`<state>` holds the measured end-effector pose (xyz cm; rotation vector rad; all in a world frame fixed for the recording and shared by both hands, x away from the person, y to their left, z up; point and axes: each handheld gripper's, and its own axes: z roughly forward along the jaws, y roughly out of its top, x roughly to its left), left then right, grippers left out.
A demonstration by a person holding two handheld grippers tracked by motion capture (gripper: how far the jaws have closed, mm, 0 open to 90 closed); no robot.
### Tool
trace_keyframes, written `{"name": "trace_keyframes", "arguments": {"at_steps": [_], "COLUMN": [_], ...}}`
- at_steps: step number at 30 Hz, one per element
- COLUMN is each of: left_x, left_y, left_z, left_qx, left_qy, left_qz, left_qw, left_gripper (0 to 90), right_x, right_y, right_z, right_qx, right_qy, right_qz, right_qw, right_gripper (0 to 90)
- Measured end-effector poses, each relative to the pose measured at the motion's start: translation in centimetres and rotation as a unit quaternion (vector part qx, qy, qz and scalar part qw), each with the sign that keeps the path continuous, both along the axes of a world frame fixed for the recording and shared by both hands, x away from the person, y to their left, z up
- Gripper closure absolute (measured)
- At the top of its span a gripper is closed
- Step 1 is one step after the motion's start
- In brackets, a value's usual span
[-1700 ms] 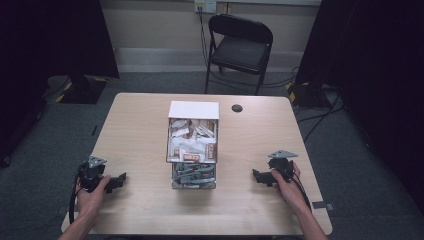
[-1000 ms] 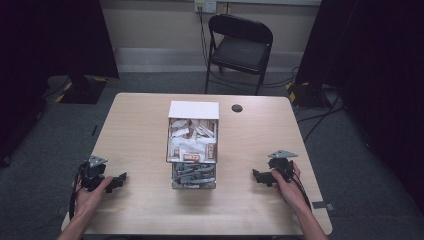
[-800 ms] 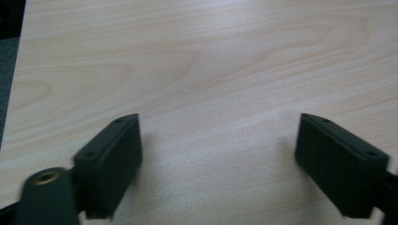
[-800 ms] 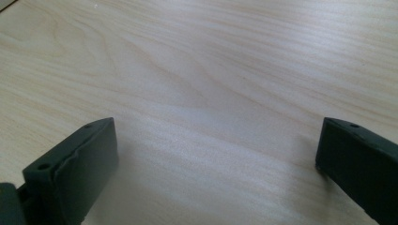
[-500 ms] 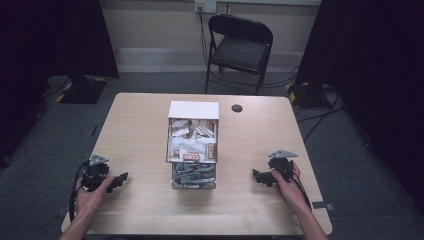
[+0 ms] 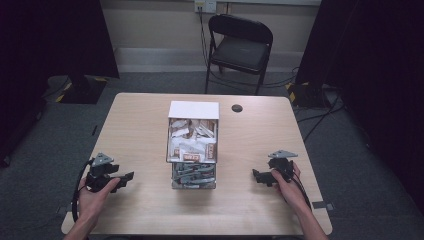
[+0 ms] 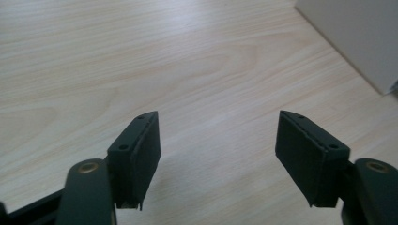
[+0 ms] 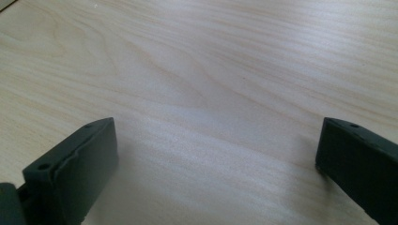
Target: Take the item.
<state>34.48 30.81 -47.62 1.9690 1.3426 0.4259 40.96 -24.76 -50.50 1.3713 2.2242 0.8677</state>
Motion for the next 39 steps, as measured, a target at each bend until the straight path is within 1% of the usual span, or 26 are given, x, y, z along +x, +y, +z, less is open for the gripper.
{"name": "trace_keyframes", "arguments": {"at_steps": [1,4,6,8,9,11,13,14,15,16,17,18,20,21,22,23,30,31,32,33,34,35,36,37,38,39], "left_x": [-0.1,-0.2,-0.4,-0.5,-0.6,-0.8,-1.0,-1.0,-1.1,-1.2,-1.5,-1.5,-1.8,-1.8,-1.9,-1.9,-2.4,-2.5,-2.6,-3.0,-3.0,-3.3,-3.3,-3.6,-3.6,-3.9], "left_y": [-0.1,-0.2,-0.3,-0.3,-0.3,-0.7,-1.2,-1.2,-1.3,-1.6,-1.9,-1.9,-2.4,-2.5,-2.6,-2.7,-3.3,-3.5,-3.8,-4.5,-4.5,-5.4,-5.4,-6.1,-6.1,-6.8], "left_z": [0.1,0.3,0.5,0.8,0.9,1.2,1.5,1.5,1.6,1.9,2.3,2.3,2.8,2.9,3.0,3.0,3.6,3.7,3.8,4.1,4.1,4.4,4.4,4.6,4.6,4.8], "left_qx": [-0.004,-0.011,-0.037,-0.07,-0.071,-0.063,-0.071,-0.071,-0.073,-0.079,-0.087,-0.087,-0.08,-0.081,-0.091,-0.092,-0.104,-0.108,-0.1,-0.099,-0.099,-0.108,-0.108,-0.127,-0.127,-0.111], "left_qy": [0.0,0.0,0.008,0.009,0.006,-0.005,-0.011,-0.011,-0.014,-0.022,-0.042,-0.042,-0.056,-0.057,-0.056,-0.057,-0.06,-0.059,-0.062,-0.065,-0.065,-0.065,-0.065,-0.059,-0.059,-0.062], "left_qz": [-0.006,-0.006,-0.009,-0.024,-0.029,-0.038,-0.051,-0.051,-0.059,-0.071,-0.089,-0.089,-0.1,-0.103,-0.106,-0.107,-0.099,-0.109,-0.115,-0.143,-0.143,-0.154,-0.154,-0.169,-0.169,-0.183], "left_qw": [1.0,0.9999,0.9992,0.9972,0.9971,0.9973,0.9961,0.9961,0.9955,0.9941,0.9913,0.9913,0.9901,0.9897,0.9886,0.9883,0.9878,0.9864,0.9863,0.9826,0.9826,0.9801,0.9801,0.9756,0.9756,0.9748], "left_gripper": [32.4,34.0,35.8,37.5,40.3,41.1,41.6,42.0,42.0,43.4,46.5,46.5,46.5,46.5,46.5,46.5,42.3,42.3,42.5,45.6,48.8,48.0,47.1,46.5,46.6,47.4], "right_x": [0.0,0.0,0.0,0.0,0.0,0.0,0.0,0.0,0.0,0.0,0.0,0.0,0.0,0.0,0.0,0.0,0.0,0.0,0.0,0.0,0.0,0.0,0.0,0.0,0.0,0.0], "right_y": [0.0,0.0,0.0,0.0,0.0,0.0,0.0,0.0,0.0,0.0,0.0,0.0,0.0,0.0,0.0,0.0,0.0,0.0,0.0,0.0,0.0,0.0,0.0,0.0,0.0,0.0], "right_z": [0.0,0.0,0.0,0.0,0.0,0.0,0.0,0.0,0.0,0.0,0.0,0.0,0.0,0.0,0.0,0.0,0.0,0.0,0.0,0.0,0.0,0.0,0.0,0.0,0.0,0.0], "right_qx": [0.0,0.0,0.0,0.0,0.0,0.0,0.0,0.0,0.0,0.0,0.0,0.0,0.0,0.0,0.0,0.0,0.0,0.0,0.0,0.0,0.0,0.0,0.0,0.0,0.0,0.0], "right_qy": [0.0,0.0,0.0,0.0,0.0,0.0,0.0,0.0,0.0,0.0,0.0,0.0,0.0,0.0,0.0,0.0,0.0,0.0,0.0,0.0,0.0,0.0,0.0,0.0,0.0,0.0], "right_qz": [0.0,0.0,0.0,0.0,0.0,0.0,0.0,0.0,0.0,0.0,0.0,0.0,0.0,0.0,0.0,0.0,0.0,0.0,0.0,0.0,0.0,0.0,0.0,0.0,0.0,0.0], "right_qw": [1.0,1.0,1.0,1.0,1.0,1.0,1.0,1.0,1.0,1.0,1.0,1.0,1.0,1.0,1.0,1.0,1.0,1.0,1.0,1.0,1.0,1.0,1.0,1.0,1.0,1.0], "right_gripper": [0.0,0.0,0.0,0.0,0.0,0.0,0.0,0.0,0.0,0.0,0.0,0.0,0.0,0.0,0.0,0.0,0.0,0.0,0.0,0.0,0.0,0.0,0.0,0.0,0.0,0.0]}}
